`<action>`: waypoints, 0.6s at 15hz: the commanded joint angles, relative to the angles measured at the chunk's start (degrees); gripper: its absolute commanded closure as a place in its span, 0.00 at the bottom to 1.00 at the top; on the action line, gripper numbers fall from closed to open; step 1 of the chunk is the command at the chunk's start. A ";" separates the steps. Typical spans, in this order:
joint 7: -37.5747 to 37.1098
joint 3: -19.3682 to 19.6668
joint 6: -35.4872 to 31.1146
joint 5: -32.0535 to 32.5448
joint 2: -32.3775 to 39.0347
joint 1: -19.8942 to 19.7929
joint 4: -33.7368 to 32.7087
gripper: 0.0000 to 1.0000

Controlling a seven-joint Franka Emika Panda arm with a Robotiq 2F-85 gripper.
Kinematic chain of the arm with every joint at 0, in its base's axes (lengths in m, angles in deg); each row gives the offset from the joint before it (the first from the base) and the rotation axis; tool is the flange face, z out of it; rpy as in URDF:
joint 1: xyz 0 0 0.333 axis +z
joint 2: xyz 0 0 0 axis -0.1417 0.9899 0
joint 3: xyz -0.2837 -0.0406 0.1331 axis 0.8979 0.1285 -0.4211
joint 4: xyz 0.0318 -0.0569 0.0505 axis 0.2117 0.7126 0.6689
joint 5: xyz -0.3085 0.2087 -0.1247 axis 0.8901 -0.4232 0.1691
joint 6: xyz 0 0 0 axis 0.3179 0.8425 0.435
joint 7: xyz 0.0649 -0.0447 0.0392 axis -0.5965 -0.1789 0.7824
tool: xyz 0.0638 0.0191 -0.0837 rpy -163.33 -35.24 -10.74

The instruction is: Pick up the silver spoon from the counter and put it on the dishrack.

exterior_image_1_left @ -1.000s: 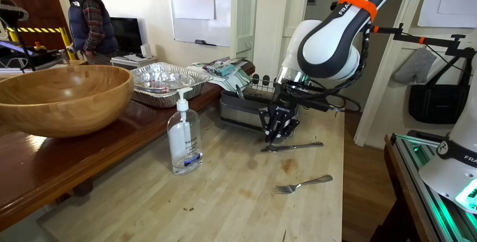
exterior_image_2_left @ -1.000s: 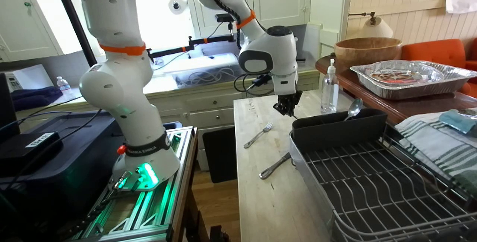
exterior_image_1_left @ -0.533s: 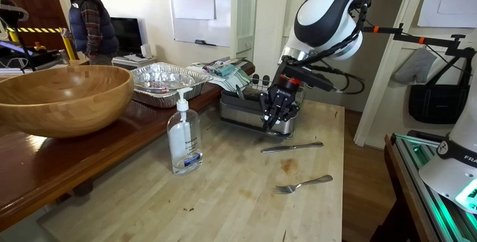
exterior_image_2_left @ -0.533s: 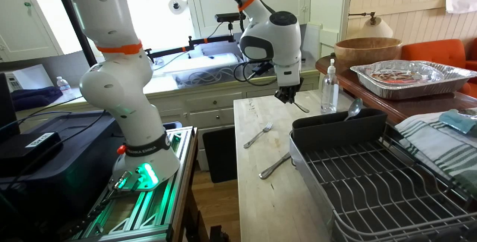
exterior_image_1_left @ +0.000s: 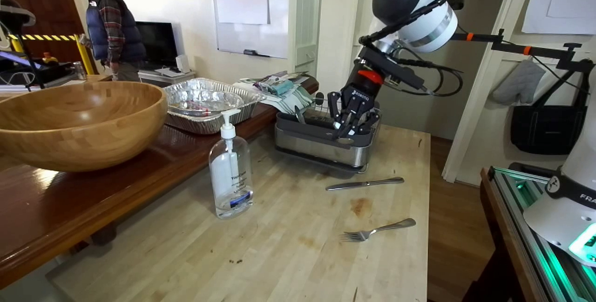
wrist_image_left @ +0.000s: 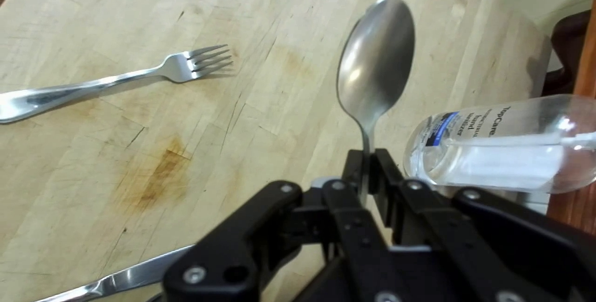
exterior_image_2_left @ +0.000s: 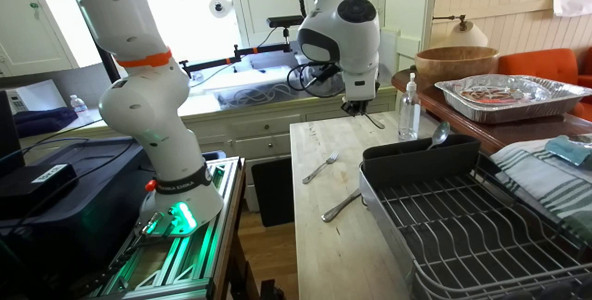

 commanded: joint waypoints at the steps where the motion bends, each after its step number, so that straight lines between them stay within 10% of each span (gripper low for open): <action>1: 1.46 2.53 4.75 -2.71 -2.26 -0.04 -0.08 0.97; 9: 0.65 6.52 12.24 -5.76 -0.81 -1.67 -3.05 0.97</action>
